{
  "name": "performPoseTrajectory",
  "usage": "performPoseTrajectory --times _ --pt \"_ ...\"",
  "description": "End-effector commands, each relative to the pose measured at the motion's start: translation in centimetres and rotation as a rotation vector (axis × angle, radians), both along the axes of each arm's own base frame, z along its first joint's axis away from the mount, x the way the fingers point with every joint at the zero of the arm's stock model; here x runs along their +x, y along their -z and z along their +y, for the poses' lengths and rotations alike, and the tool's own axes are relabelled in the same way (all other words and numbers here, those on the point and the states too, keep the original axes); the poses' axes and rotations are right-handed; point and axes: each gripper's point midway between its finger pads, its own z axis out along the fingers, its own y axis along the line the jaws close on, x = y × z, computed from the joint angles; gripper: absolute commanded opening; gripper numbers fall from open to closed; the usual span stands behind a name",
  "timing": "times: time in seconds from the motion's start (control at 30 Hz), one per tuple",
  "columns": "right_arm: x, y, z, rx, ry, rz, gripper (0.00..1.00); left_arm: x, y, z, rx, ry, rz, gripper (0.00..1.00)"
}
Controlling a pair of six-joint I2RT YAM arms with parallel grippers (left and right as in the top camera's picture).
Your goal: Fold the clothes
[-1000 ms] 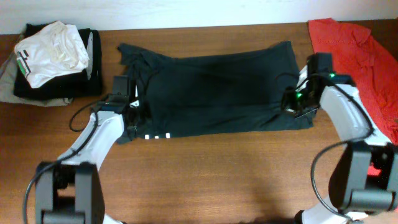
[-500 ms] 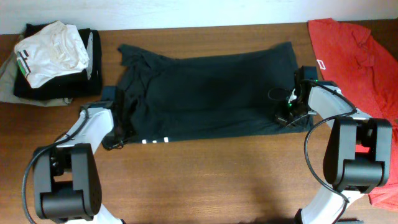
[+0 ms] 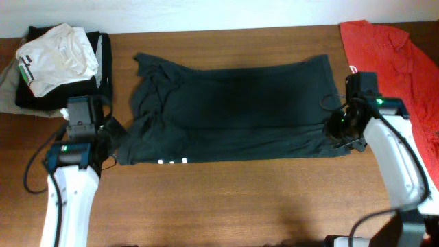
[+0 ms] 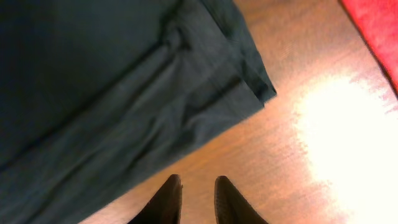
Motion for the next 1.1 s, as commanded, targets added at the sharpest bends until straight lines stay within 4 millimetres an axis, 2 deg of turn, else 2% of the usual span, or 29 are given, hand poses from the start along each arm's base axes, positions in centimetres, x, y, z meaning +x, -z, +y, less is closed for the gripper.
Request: performPoseTrajectory --times 0.0,0.03,0.07,0.1,0.13,0.17,0.2,0.23,0.27,0.33,0.4,0.5,0.57,0.7,0.9,0.97,1.0,1.03,1.07 --pt "3.6 -5.5 2.8 0.110 -0.196 -0.197 0.99 3.4 -4.1 -4.8 -0.117 0.304 -0.198 0.60" --pt "4.5 -7.6 3.5 0.134 -0.233 -0.254 0.99 5.1 -5.1 -5.1 -0.114 0.329 -0.227 0.63" --pt "5.1 -8.8 3.8 0.145 -0.245 -0.288 0.99 6.8 -5.7 -5.6 -0.107 0.361 -0.233 0.65" --pt "5.5 -9.7 4.2 0.161 -0.256 -0.316 0.99 9.4 -6.3 -6.7 -0.097 0.421 -0.236 0.65" --pt "5.5 -9.9 4.5 0.178 -0.264 -0.324 0.99 11.2 -6.4 -7.6 -0.097 0.448 -0.229 0.67" --pt "5.2 -9.6 4.5 0.182 -0.262 -0.303 0.98 14.3 -6.2 -9.3 -0.104 0.506 -0.211 0.68" --pt "4.9 -9.0 4.7 0.189 -0.261 -0.274 0.99 16.7 -5.6 -10.5 -0.102 0.538 -0.188 0.71" --pt "4.6 -8.4 4.9 0.194 -0.272 -0.242 0.99 19.1 -4.6 -11.9 -0.095 0.577 -0.160 0.71" --pt "4.5 -7.9 5.2 0.199 -0.282 -0.220 0.99 20.7 -3.7 -12.8 -0.095 0.594 -0.136 0.71" --pt "4.1 -5.8 6.7 0.214 -0.325 -0.130 0.99 25.1 0.9 -14.9 -0.117 0.604 -0.061 0.71" --pt "4.1 -4.3 8.3 0.222 -0.367 -0.077 0.99 27.3 5.9 -15.1 -0.173 0.534 0.001 0.71" --pt "4.2 -2.8 8.9 0.145 -0.401 -0.022 0.99 27.6 11.2 -14.8 -0.185 0.513 0.077 0.71" --pt "4.5 -2.6 8.9 0.125 -0.387 -0.023 0.99 27.5 13.2 -13.6 -0.128 0.472 0.120 0.71" --pt "5.0 -2.7 8.9 0.124 -0.382 -0.045 0.99 26.8 14.5 -11.9 -0.064 0.406 0.179 0.71" --pt "5.4 -2.6 8.9 0.123 -0.382 -0.056 0.99 27.1 14.4 -11.6 -0.052 0.398 0.170 0.70" --pt "6.2 -2.6 9.0 0.120 -0.384 -0.081 1.00 27.6 14.2 -11.8 -0.052 0.401 0.145 0.60" --pt "6.7 -2.6 9.0 0.118 -0.385 -0.094 0.96 27.8 14.1 -11.8 -0.051 0.401 0.136 0.45" --pt "7.5 -2.5 9.1 0.115 -0.386 -0.117 0.85 28.0 14.0 -11.8 -0.050 0.402 0.127 0.30" --pt "8.1 -2.4 9.1 0.109 -0.385 -0.135 0.80 28.1 14.0 -11.8 -0.050 0.401 0.124 0.25"
